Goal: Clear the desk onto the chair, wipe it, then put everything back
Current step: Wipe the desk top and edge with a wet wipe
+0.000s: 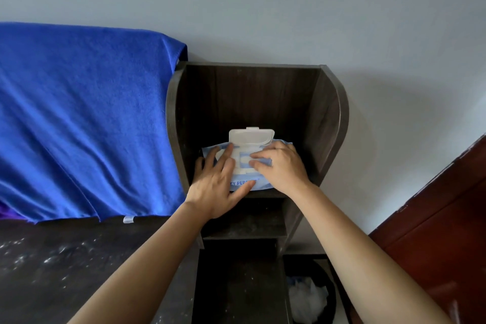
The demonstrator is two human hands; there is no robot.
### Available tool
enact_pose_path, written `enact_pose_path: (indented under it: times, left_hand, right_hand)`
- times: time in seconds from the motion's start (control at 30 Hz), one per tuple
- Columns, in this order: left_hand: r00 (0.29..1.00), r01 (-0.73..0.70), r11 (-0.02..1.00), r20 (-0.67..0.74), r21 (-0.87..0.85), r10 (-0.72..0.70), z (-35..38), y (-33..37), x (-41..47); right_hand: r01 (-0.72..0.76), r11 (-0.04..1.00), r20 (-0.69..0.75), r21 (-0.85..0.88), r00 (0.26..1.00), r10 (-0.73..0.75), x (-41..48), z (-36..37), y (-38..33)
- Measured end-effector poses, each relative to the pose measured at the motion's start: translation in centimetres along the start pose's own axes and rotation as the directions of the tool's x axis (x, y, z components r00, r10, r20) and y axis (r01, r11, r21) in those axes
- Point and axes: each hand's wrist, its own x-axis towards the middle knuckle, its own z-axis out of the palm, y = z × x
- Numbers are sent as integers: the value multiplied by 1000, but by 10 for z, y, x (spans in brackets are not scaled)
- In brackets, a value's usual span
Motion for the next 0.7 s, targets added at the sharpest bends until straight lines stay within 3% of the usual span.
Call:
enact_pose_path:
  times: [0.13, 0.37, 0.7]
  left_hand:
    - [998, 40, 999, 51, -28, -39, 2, -1, 7]
    - [1000, 26, 998, 7, -57, -26, 8, -1, 4]
    - [999, 35, 997, -35, -68, -38, 14, -1, 3]
  right_hand:
    - [-56, 998, 44, -9, 997, 56, 7, -2, -2]
    - [-109, 989, 69, -103, 991, 117, 24, -2, -8]
    - [171, 959, -25, -226, 983, -181, 15, 5, -10]
